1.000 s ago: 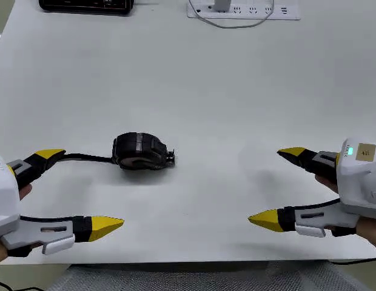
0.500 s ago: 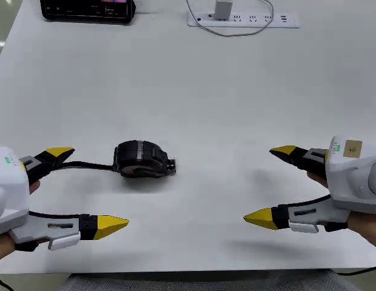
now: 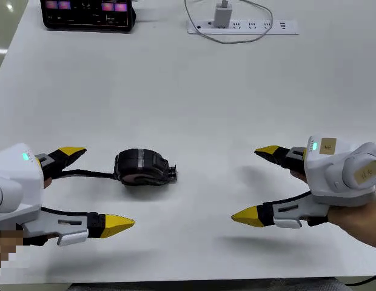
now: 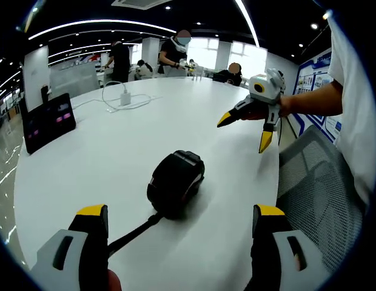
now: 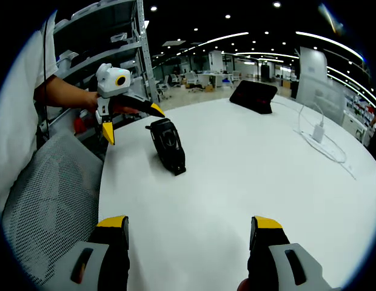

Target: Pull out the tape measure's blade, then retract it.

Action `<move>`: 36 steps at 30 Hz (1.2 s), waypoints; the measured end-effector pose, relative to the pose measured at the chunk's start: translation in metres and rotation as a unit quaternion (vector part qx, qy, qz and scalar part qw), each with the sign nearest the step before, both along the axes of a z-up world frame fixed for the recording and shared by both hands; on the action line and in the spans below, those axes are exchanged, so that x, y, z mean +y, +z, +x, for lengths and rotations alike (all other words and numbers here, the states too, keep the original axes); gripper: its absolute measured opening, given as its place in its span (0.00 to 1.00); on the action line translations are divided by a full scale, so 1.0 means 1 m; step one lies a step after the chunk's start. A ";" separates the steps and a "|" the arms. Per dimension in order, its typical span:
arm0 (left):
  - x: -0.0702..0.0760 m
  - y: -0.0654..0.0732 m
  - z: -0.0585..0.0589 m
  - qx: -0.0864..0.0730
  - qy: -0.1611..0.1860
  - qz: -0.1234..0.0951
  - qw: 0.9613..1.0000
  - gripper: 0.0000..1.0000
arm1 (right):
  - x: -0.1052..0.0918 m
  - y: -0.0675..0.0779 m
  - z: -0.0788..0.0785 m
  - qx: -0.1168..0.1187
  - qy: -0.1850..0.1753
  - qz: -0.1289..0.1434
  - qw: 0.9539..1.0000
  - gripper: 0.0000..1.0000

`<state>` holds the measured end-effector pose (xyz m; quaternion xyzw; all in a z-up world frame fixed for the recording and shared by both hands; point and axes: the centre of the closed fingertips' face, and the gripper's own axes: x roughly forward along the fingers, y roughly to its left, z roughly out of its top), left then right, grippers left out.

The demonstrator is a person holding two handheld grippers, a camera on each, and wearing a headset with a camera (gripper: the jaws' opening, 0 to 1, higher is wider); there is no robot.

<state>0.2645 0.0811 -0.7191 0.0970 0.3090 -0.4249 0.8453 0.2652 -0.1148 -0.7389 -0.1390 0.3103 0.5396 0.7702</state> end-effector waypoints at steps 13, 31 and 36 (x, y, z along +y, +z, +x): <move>-0.008 -0.004 0.012 0.002 -0.035 0.017 0.999 0.92 | 0.014 -0.005 0.011 0.001 0.024 0.000 1.000 0.80; -0.013 -0.013 0.021 0.007 -0.079 0.051 0.996 0.74 | 0.035 -0.010 0.015 0.003 0.060 -0.004 0.998 0.78; -0.013 -0.016 0.022 0.009 -0.090 0.061 0.994 0.70 | 0.040 -0.009 0.015 0.003 0.065 -0.003 0.998 0.78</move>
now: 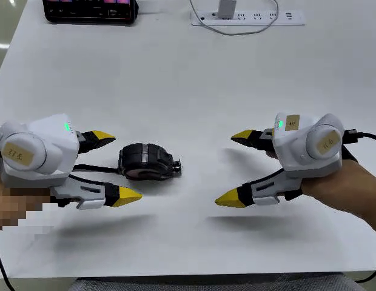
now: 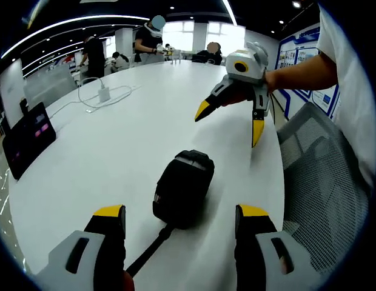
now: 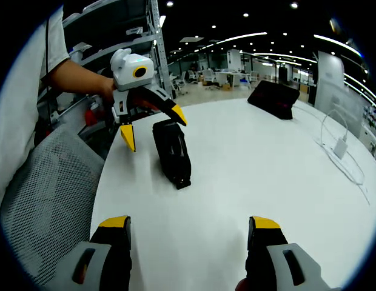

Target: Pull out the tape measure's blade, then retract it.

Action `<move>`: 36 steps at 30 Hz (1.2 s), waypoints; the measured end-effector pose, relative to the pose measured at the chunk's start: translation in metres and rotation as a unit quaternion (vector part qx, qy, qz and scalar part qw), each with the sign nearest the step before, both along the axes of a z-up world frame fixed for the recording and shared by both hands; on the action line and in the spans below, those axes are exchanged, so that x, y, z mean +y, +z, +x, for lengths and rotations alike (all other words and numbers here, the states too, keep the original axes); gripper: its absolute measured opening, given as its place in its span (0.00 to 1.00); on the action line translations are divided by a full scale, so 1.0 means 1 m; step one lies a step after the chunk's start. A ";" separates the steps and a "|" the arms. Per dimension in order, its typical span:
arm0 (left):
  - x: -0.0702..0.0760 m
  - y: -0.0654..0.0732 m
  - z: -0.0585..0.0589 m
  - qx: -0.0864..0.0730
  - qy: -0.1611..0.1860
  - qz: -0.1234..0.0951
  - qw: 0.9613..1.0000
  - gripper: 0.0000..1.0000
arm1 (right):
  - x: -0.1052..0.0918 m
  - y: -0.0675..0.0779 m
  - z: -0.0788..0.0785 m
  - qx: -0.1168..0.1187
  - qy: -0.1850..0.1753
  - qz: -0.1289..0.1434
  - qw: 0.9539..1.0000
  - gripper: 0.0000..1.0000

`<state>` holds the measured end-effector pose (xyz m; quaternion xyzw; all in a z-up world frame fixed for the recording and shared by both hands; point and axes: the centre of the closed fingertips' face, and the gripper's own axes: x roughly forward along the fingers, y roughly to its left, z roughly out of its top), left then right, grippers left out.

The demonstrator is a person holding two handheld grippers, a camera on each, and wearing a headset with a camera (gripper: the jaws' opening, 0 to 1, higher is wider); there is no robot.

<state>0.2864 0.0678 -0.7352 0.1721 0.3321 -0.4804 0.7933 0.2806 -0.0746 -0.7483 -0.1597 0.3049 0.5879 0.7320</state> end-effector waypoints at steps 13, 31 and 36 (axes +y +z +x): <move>-0.001 -0.005 0.003 0.000 -0.029 0.023 0.999 0.58 | 0.011 0.001 0.002 0.001 0.011 0.002 1.000 0.76; -0.005 -0.013 0.006 -0.005 -0.067 0.049 0.997 0.39 | 0.021 -0.004 0.002 0.006 0.021 0.008 1.000 0.74; -0.005 -0.015 0.007 -0.005 -0.072 0.052 0.996 0.34 | 0.021 -0.006 0.002 0.008 0.023 0.008 1.000 0.74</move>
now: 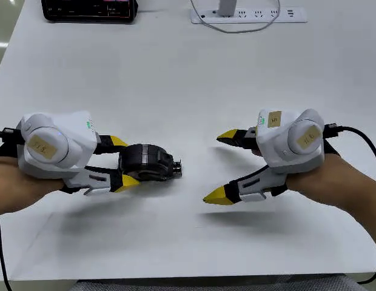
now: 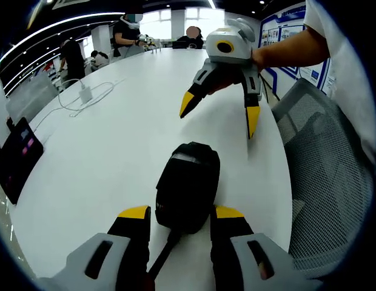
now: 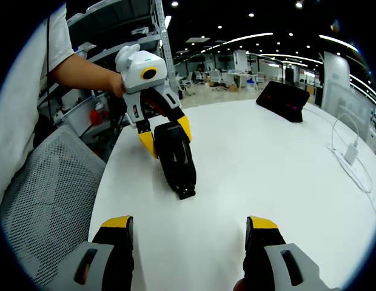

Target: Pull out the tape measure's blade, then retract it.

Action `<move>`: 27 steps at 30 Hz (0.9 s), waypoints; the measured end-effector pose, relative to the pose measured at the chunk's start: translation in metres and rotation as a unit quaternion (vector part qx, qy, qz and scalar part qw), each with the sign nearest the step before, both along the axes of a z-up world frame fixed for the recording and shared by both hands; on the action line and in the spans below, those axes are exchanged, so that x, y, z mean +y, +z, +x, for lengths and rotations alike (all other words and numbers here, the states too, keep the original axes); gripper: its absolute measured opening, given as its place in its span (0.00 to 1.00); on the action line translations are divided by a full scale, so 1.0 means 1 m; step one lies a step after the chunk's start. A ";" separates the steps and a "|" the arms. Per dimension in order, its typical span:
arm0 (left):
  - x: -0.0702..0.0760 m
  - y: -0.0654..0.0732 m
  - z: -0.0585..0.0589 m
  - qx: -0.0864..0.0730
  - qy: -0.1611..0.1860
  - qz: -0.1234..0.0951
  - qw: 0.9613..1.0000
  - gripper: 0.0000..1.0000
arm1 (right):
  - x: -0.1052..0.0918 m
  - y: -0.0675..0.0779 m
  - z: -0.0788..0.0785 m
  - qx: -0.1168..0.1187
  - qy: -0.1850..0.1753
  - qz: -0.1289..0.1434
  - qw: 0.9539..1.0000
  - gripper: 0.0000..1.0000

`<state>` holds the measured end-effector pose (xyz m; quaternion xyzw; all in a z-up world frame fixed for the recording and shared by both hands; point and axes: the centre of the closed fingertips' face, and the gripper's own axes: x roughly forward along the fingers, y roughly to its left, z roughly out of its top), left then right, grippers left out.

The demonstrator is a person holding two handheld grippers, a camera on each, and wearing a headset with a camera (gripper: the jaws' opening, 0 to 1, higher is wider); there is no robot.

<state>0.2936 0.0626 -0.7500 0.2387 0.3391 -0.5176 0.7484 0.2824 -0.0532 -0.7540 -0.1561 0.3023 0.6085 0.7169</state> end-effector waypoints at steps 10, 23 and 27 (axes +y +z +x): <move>-0.002 -0.002 0.000 0.001 -0.010 0.002 1.000 0.28 | 0.003 -0.003 -0.001 0.003 0.003 0.003 1.000 0.73; -0.002 -0.002 0.000 -0.003 -0.023 0.011 1.000 0.26 | 0.015 -0.006 -0.001 0.001 0.008 0.021 1.000 0.65; -0.002 -0.003 0.000 -0.004 -0.023 0.015 1.000 0.26 | 0.021 -0.010 -0.002 -0.004 0.021 0.019 1.000 0.62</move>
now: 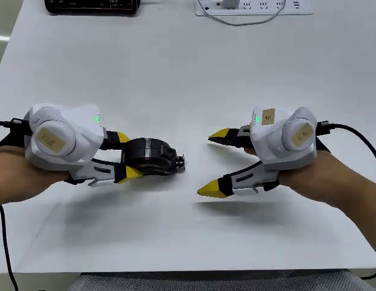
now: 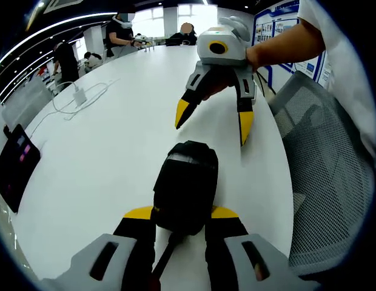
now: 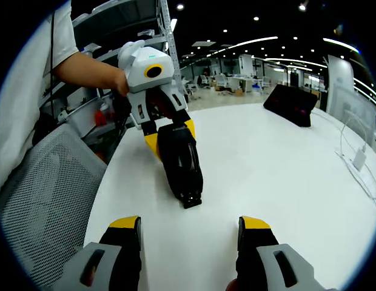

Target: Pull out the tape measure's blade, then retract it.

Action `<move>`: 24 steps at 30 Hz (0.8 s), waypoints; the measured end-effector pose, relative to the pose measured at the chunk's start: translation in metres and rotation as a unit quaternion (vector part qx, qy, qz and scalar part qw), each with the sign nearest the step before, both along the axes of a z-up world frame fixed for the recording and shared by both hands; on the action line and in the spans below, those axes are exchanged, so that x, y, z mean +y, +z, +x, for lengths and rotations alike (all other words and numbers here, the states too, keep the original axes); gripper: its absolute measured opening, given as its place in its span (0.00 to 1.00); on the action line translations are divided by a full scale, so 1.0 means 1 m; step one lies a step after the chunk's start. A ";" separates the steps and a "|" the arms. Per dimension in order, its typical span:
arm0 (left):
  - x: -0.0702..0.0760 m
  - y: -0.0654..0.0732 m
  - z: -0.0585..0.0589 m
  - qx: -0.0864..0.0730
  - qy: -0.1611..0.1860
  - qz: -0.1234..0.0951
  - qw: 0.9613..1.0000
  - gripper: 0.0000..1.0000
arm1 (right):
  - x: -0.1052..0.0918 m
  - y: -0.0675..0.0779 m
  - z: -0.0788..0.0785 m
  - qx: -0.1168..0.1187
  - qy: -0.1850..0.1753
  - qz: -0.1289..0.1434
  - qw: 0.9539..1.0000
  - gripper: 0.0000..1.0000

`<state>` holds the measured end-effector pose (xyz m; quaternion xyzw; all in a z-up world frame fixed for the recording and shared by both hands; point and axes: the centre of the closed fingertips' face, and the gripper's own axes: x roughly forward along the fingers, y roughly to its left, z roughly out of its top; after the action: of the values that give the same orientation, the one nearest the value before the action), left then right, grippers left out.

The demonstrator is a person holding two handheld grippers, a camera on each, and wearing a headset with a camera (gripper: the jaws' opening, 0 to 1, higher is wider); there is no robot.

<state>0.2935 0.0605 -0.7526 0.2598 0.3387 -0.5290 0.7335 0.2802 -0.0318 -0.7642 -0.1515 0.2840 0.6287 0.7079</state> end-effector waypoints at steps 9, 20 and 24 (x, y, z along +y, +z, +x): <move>0.000 -0.001 0.000 0.001 -0.001 0.004 1.000 0.26 | 0.013 -0.005 0.004 -0.020 0.023 -0.002 1.000 0.51; 0.000 -0.001 0.000 0.003 0.000 0.006 1.000 0.26 | 0.024 -0.008 0.006 -0.027 0.047 0.000 0.998 0.37; 0.000 -0.001 0.000 0.004 -0.001 0.005 1.000 0.26 | 0.028 -0.010 0.007 -0.026 0.048 0.002 0.999 0.34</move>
<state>0.2935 0.0606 -0.7538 0.2620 0.3440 -0.5290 0.7302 0.2872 -0.0042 -0.7738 -0.1798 0.2567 0.6585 0.6842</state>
